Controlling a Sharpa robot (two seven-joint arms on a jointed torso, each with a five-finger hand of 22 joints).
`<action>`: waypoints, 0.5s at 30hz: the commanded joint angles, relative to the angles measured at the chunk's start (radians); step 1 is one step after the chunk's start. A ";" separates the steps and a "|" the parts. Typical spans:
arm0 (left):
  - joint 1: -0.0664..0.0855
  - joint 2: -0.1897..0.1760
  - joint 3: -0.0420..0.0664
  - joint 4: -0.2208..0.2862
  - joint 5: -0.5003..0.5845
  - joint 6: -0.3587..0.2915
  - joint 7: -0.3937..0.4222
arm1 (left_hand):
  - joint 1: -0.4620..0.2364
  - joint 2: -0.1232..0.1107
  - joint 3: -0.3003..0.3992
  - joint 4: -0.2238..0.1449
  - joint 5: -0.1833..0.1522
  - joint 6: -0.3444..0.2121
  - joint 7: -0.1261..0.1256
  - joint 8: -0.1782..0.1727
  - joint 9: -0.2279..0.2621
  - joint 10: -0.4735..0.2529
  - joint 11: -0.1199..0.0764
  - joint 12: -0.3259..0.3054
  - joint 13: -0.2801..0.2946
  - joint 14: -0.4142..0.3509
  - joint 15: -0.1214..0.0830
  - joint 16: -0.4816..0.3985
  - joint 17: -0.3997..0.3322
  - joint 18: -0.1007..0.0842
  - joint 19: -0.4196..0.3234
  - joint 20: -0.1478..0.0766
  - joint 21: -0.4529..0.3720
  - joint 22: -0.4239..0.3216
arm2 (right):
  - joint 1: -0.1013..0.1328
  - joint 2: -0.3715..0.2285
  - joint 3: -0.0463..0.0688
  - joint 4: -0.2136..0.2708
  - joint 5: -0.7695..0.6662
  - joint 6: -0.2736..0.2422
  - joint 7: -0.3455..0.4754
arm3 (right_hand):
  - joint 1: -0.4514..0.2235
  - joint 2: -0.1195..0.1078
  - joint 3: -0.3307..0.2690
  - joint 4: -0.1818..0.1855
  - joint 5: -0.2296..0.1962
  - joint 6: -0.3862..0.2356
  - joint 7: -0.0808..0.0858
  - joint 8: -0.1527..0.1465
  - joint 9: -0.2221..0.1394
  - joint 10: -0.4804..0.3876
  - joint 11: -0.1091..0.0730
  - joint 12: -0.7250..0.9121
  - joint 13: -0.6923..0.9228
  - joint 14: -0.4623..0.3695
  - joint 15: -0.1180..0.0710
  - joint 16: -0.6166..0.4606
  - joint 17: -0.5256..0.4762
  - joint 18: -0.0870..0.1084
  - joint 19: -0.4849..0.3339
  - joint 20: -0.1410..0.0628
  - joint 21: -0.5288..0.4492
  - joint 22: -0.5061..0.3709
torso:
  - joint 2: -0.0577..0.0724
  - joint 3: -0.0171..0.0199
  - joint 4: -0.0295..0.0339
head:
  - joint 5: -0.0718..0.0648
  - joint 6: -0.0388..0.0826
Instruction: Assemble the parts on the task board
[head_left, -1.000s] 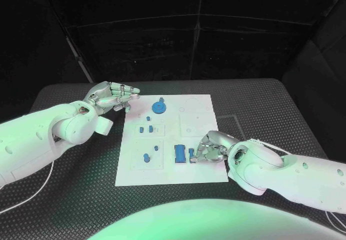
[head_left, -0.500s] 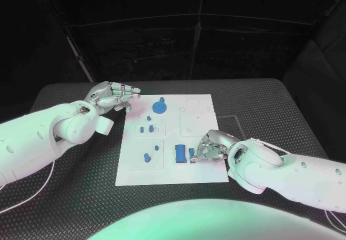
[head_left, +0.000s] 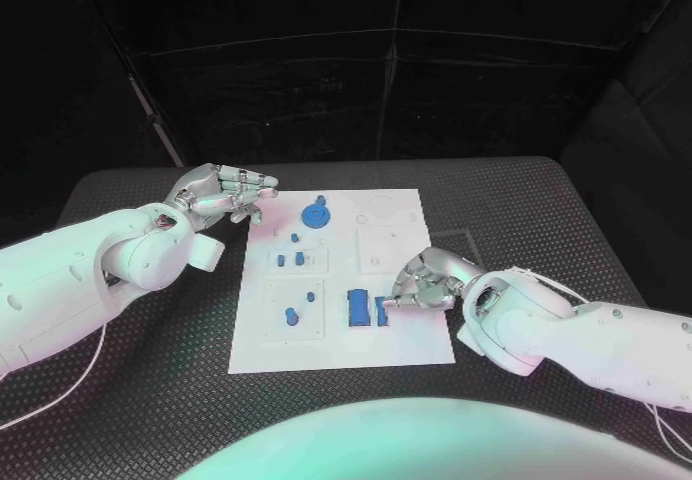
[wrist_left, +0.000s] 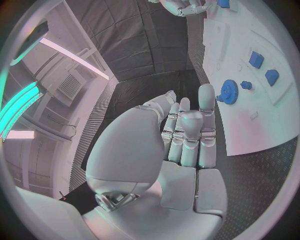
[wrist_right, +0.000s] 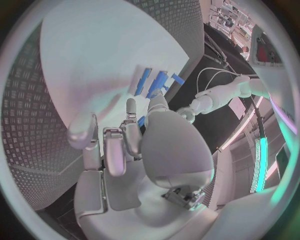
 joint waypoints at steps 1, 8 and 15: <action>0.001 0.002 0.001 0.001 0.036 -0.016 0.027 | -0.014 -0.001 -0.005 0.000 0.000 -0.006 -0.001 -0.002 0.000 -0.009 0.001 0.006 0.001 -0.058 0.001 -0.093 -0.123 0.010 -0.022 0.001 -0.027 -0.015 | 0.025 0.003 0.013 -0.055 0.351 -0.035 0.279 | 0.021 0.021 -0.001 -0.002 0.016 -0.033 0.010 -0.018 -0.006 -0.060 0.008 -0.103 -0.083 0.063 0.014 -0.053 0.081 0.033 -0.064 0.006 -0.076 -0.103 | -0.014 -0.0075 0.0006 | -0.007 0.008; -0.003 0.008 0.001 -0.013 0.099 -0.073 0.094 | -0.038 -0.004 -0.037 0.020 -0.001 0.004 -0.005 0.008 0.001 0.023 0.006 0.037 0.010 -0.314 0.035 -0.406 -0.302 -0.001 -0.234 0.035 -0.234 -0.136 | 0.116 0.070 0.025 -0.249 0.771 0.010 0.572 | 0.182 0.083 0.031 -0.068 0.014 -0.124 0.070 -0.102 -0.053 -0.415 0.066 -0.640 -0.505 -0.245 0.069 -0.666 -0.627 0.083 -0.341 0.056 -0.453 -0.484 | -0.042 -0.0167 -0.0048 | -0.012 0.052; -0.012 0.059 0.000 -0.086 0.198 -0.144 0.196 | -0.028 -0.003 -0.059 0.041 -0.001 -0.018 -0.006 -0.007 -0.002 -0.009 0.034 -0.024 -0.011 -0.377 0.103 -0.745 -0.457 0.008 -0.387 0.111 -0.467 -0.328 | 0.167 0.175 0.028 -0.451 0.942 0.086 0.723 | 0.271 0.116 0.036 -0.075 -0.041 -0.089 0.088 -0.185 -0.136 -0.419 0.116 -0.963 -0.893 -0.470 0.147 -1.052 -0.866 0.067 -0.506 0.134 -0.731 -0.650 | -0.066 -0.0175 0.0076 | -0.014 0.109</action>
